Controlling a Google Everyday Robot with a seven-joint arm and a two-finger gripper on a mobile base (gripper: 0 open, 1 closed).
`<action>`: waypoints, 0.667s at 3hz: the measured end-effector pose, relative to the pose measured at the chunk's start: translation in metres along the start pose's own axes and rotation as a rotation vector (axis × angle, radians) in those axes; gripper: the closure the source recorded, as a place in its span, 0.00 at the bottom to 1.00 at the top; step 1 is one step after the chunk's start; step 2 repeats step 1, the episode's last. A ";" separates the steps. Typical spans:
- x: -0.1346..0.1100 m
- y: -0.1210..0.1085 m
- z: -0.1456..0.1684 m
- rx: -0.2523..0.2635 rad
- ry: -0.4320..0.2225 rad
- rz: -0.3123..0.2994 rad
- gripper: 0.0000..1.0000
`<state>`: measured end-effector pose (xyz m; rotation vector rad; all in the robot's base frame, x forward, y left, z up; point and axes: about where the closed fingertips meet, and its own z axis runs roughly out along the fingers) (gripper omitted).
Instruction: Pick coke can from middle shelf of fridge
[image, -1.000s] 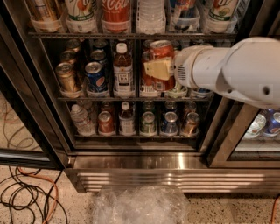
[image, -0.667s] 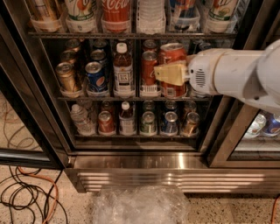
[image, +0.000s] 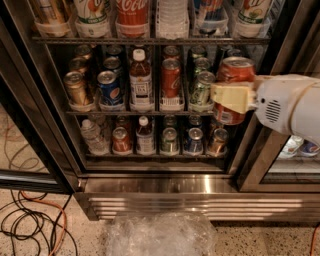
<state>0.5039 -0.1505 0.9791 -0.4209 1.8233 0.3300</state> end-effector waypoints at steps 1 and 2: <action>0.000 -0.001 -0.003 0.006 -0.006 0.003 1.00; 0.000 -0.001 -0.003 0.006 -0.006 0.003 1.00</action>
Offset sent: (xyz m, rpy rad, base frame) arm 0.0000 0.0000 0.0000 0.0000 0.0000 0.0000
